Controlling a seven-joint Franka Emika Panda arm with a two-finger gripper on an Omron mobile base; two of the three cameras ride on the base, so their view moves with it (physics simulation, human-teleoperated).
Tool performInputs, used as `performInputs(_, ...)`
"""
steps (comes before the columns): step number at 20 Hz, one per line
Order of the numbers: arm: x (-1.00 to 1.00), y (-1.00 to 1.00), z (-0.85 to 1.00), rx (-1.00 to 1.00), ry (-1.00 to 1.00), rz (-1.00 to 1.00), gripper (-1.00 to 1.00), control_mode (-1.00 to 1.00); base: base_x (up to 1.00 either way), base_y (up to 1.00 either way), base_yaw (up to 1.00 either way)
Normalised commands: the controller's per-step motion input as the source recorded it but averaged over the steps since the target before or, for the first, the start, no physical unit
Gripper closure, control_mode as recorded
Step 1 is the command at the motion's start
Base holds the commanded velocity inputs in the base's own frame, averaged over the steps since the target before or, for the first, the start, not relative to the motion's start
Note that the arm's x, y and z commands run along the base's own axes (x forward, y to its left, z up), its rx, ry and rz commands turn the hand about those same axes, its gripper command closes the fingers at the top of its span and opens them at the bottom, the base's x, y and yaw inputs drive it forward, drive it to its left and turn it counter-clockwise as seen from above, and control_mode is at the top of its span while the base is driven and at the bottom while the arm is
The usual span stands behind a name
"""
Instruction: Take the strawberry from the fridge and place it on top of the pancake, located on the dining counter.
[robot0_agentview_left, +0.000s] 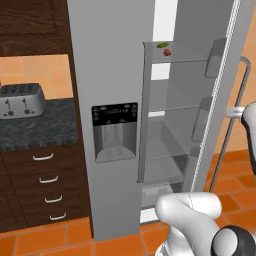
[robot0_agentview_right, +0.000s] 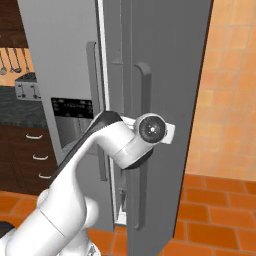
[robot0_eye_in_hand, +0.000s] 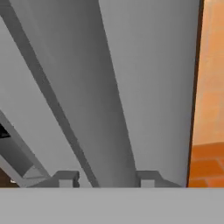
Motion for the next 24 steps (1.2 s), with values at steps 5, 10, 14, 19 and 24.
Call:
performInputs(5, -0.47, 0.0, 0.66, -0.17, -0.02, -0.01, -1.0, -1.0, 0.0, 0.0, 0.0)
performInputs(10, -0.6, 0.79, 0.02, -0.52, 0.11, -0.04, -1.0, -1.0, 0.0, 0.0, 0.0)
performInputs(14, -0.12, 1.0, 0.0, -0.65, 0.37, -0.07, -1.0, -1.0, 0.0, 0.0, 0.0)
performInputs(19, 0.35, 0.94, -0.63, -0.67, 0.44, -0.09, -1.0, -1.0, 0.0, 0.0, 0.0)
performInputs(24, 0.86, 0.06, -0.69, -0.34, 0.57, -0.01, -1.0, -1.0, 0.0, 0.0, 0.0)
